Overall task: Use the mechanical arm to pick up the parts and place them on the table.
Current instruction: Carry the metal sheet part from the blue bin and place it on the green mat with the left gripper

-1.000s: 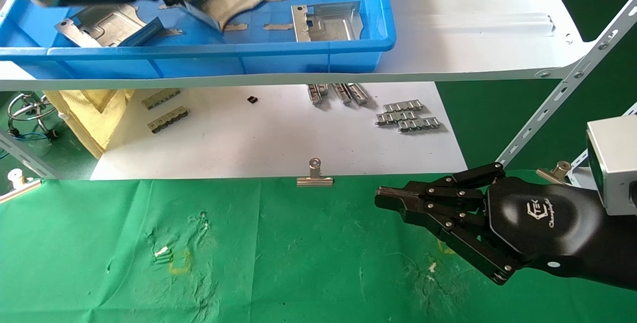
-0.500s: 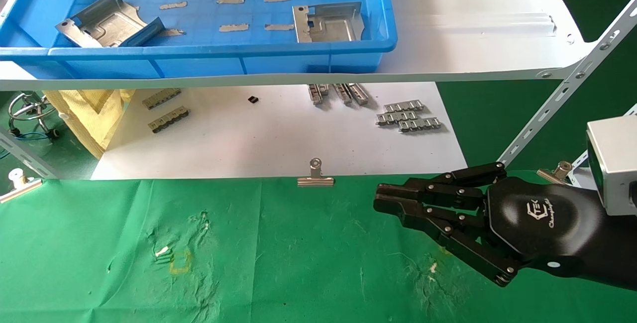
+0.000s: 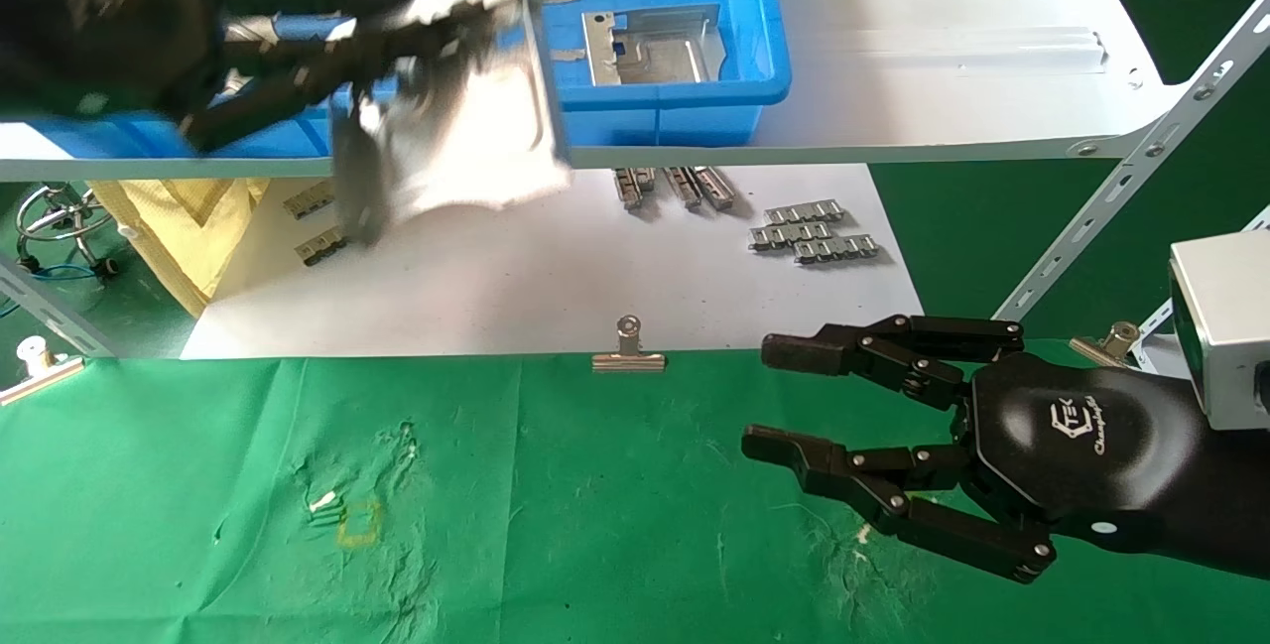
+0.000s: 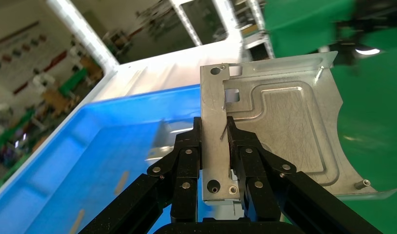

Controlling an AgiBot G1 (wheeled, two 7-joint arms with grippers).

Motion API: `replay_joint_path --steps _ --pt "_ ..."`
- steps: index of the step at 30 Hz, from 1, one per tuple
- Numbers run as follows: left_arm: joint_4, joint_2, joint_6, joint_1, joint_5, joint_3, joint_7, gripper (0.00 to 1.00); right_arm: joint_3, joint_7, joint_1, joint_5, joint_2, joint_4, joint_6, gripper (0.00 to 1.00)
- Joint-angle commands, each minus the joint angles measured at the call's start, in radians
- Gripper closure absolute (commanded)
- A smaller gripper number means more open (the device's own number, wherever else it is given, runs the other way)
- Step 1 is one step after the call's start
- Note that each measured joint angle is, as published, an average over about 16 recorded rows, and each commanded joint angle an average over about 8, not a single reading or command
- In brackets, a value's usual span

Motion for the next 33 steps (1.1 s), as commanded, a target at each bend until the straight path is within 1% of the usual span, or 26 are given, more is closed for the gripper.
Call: replay_joint_path --steps 1,3,5,9,13,17,22,27,28,33 --pt "-0.121 -0.062 0.0 0.06 -0.078 0.02 -0.007 1.0 0.0 0.0 0.0 0.0 0.0 0.0 0.0 0.0" --pt "-0.187 -0.108 -0.006 0.11 -0.118 0.05 0.017 1.0 0.0 0.0 0.0 0.0 0.0 0.0 0.0 0.0" --pt "-0.214 -0.141 -0.013 0.149 -0.13 0.082 0.057 1.0 0.0 0.0 0.0 0.0 0.0 0.0 0.0 0.0" --pt "-0.171 -0.158 -0.027 0.191 -0.072 0.144 0.166 1.0 0.0 0.0 0.0 0.0 0.0 0.0 0.0 0.0" --pt "-0.079 -0.147 -0.036 0.198 0.029 0.205 0.273 1.0 0.0 0.0 0.0 0.0 0.0 0.0 0.0 0.0" --pt "0.017 -0.124 -0.039 0.192 0.109 0.255 0.34 1.0 0.0 0.0 0.0 0.0 0.0 0.0 0.0 0.0" --pt "0.109 -0.087 -0.032 0.189 0.167 0.304 0.391 1.0 0.0 0.0 0.0 0.0 0.0 0.0 0.0 0.0" --pt "0.159 -0.058 -0.027 0.196 0.187 0.34 0.447 1.0 0.0 0.0 0.0 0.0 0.0 0.0 0.0 0.0" --pt "0.169 -0.052 -0.029 0.197 0.187 0.344 0.458 0.94 0.0 0.0 0.0 0.0 0.0 0.0 0.0 0.0" --pt "0.233 -0.02 -0.039 0.195 0.179 0.353 0.503 0.33 0.0 0.0 0.0 0.0 0.0 0.0 0.0 0.0"
